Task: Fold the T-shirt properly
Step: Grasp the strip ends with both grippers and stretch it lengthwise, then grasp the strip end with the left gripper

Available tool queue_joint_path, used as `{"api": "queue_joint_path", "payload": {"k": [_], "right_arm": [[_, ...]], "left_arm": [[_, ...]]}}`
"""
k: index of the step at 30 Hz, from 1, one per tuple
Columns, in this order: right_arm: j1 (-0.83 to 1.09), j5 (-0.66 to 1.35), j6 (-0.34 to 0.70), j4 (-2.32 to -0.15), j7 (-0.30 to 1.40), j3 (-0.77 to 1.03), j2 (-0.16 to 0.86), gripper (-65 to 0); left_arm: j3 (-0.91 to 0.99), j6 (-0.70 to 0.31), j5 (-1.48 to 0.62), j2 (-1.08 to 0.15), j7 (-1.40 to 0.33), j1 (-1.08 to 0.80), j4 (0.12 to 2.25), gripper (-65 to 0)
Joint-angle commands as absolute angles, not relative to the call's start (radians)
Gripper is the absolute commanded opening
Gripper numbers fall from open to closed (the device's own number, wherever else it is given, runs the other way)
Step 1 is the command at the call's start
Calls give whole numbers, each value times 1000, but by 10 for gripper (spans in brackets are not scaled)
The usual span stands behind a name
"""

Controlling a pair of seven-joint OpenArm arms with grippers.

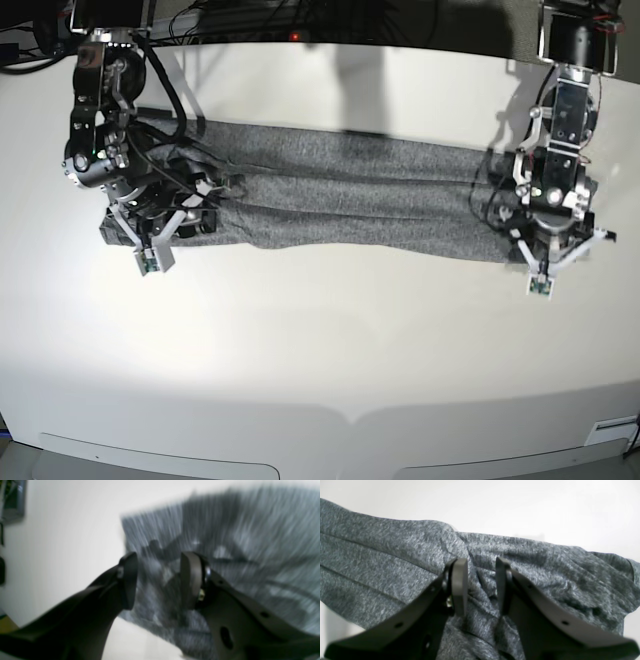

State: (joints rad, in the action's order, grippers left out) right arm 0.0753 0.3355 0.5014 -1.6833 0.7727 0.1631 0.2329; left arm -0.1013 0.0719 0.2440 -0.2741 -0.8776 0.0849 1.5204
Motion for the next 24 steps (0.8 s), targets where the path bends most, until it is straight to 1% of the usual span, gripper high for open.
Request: {"api": "queue_joint_path", "payload": {"k": [1,5,7,9,13,14,16,19,21,24], "right_arm": [[62,344,501,-1705,752,166,244,-468],[62,344,501,-1705,752,166,244,-468],[62,344,501,-1705,753,166,244,-468],[62,344,501,-1705,753,166,244,-468],[62,345,503,-1705,753,166,244,-468],[62,345,516,-1705,753,166,244,-468],[62,346,577,-1705,761,166,244,-468],[64,377,651,-1707,792,167,244,-468],[68,409,659,-1707,802,168,244,-468],[70,451,659,-1707,813,171,244,-468]], "left_arm": [[-99,76,262,-289,-863,114,1560,-380],[-99,21,260,-337,-859,155,1602,-380],[-99,17,244,-379,-860,178,1600,-380],[-99,-4,167,-436,-860,199,1598,-380],[-98,-128,-33,-547,-871,238,1556,-382],[-98,-160,-78,-570,-879,247,1534,-388],[-98,-237,-163,-612,-889,259,1475,-400],[-98,-333,-244,-660,-878,284,1320,-401],[-98,-392,-339,-684,-870,305,1189,-401],[-94,-517,-511,-693,-867,351,1018,-401]]}}
